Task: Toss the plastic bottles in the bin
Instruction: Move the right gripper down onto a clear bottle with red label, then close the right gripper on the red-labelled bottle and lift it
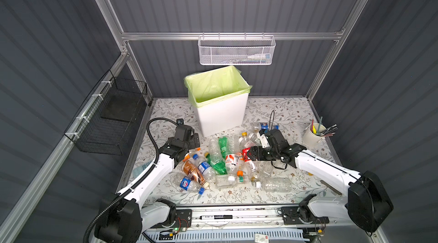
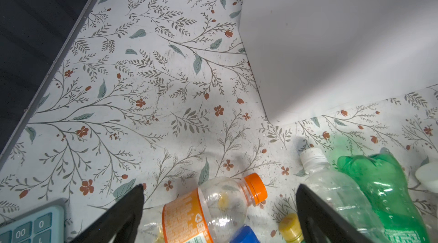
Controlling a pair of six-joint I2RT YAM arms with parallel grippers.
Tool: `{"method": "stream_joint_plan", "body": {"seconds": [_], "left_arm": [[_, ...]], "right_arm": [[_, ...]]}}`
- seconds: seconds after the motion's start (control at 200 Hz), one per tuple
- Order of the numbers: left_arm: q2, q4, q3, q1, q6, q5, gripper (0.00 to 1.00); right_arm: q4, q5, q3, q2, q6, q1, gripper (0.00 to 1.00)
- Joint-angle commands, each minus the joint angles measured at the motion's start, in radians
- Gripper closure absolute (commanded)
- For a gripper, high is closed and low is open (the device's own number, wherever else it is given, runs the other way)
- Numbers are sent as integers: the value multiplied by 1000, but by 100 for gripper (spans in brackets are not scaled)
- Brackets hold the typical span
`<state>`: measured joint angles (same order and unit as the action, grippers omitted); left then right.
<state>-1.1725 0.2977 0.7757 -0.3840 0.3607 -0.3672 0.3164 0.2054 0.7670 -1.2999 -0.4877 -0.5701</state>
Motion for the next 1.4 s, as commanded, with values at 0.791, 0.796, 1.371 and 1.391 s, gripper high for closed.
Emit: {"method": "stream_joint_plan", "body": {"seconds": [0.791, 0.796, 1.371, 1.391], "left_arm": [[23, -28, -26, -3, 20, -12, 0], [22, -27, -27, -3, 21, -12, 0], [20, -22, -31, -2, 25, -19, 0], [20, -22, -32, -3, 25, -18, 0]], "right_arm": [[64, 17, 86, -129, 47, -30, 19], [63, 18, 86, -129, 47, -29, 19], [15, 43, 83, -119, 20, -24, 36], [15, 43, 84, -117, 18, -24, 37]]}}
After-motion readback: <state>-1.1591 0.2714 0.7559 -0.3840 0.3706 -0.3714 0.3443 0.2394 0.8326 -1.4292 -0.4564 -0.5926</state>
